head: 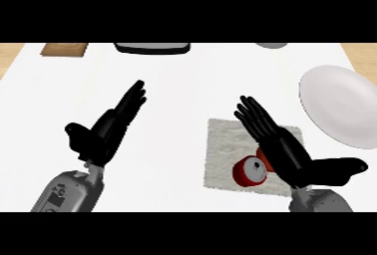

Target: Pick the bell pepper from the placemat and place it in the plate

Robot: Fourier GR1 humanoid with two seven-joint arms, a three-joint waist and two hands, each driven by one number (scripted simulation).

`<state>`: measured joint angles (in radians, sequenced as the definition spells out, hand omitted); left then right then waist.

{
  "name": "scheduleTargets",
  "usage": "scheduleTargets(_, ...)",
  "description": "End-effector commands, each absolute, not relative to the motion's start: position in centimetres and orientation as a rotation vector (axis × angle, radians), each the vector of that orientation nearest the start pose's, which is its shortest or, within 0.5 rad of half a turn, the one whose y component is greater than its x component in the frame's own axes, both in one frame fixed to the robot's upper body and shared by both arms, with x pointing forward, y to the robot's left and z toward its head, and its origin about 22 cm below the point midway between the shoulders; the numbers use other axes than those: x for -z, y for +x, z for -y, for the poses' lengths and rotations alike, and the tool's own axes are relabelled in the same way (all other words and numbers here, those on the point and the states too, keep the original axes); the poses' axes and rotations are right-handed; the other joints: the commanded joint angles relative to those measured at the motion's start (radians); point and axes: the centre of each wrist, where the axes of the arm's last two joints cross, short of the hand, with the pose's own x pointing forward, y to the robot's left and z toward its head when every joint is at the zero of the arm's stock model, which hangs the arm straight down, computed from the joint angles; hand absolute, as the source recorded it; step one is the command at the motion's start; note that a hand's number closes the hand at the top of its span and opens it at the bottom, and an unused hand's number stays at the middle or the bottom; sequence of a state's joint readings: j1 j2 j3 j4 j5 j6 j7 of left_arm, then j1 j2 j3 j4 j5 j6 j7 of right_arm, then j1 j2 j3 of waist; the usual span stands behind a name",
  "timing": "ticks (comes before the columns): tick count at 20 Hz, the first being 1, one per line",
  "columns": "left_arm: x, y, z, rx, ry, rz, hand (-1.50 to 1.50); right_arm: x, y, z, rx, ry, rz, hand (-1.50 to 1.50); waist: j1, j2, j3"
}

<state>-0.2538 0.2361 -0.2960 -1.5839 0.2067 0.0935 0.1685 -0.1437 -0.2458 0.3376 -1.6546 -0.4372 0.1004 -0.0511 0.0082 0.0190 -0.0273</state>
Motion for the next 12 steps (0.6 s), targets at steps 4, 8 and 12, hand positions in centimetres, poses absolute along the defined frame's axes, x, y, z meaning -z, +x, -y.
scheduleTargets(4,-4.1,27.9,-24.6,0.223,0.071,1.552,0.00,-4.2,28.8,20.4,0.085,0.049,1.596,1.50,0.017,-0.010,0.022)
scheduleTargets(8,-3.4,27.3,-26.1,0.190,0.136,1.521,0.00,-3.3,28.3,29.8,-0.109,-0.645,1.565,1.50,-0.008,-0.011,-0.006)
scheduleTargets(12,-1.9,26.4,-28.1,0.164,0.154,1.513,0.00,-0.3,27.9,23.1,0.233,-0.815,1.642,-1.50,0.011,-0.013,0.020)
